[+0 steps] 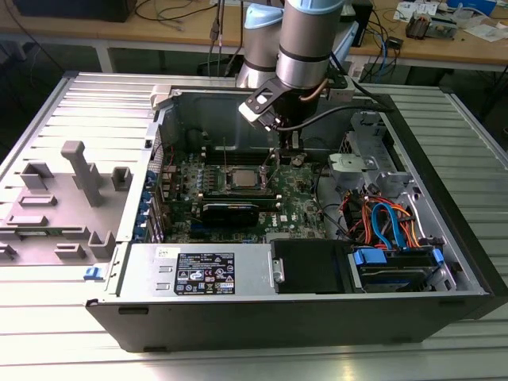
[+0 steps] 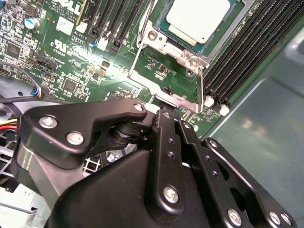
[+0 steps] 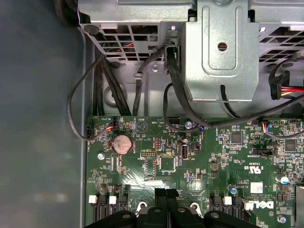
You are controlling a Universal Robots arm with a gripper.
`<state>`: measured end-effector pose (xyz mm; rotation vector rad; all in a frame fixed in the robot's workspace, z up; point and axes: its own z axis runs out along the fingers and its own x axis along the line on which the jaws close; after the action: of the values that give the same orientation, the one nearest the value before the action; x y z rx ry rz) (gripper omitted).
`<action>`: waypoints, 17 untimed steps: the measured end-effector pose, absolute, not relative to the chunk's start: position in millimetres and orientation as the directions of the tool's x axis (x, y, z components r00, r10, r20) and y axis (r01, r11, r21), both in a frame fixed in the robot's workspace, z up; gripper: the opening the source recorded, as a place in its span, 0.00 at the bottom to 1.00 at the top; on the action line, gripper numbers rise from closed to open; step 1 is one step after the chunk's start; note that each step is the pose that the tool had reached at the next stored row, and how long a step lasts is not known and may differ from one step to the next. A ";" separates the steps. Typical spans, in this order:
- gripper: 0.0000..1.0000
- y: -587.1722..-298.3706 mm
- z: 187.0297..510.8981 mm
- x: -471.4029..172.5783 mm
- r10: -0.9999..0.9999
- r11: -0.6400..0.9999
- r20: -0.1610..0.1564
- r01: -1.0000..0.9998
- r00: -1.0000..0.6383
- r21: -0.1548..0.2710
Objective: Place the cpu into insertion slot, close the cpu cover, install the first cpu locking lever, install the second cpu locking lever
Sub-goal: 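Close the cpu cover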
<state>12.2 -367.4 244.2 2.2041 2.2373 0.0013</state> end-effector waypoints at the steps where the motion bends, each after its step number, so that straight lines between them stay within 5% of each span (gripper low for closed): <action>1: 0.11 -367.4 244.3 11.7 1.000 0.015 0.000 1.000 -0.015 0.001; 17: 0.11 -367.3 244.2 2.7 1.000 0.015 0.000 1.000 -0.015 0.001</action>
<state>2.7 -367.3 244.2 2.2041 2.2372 0.0013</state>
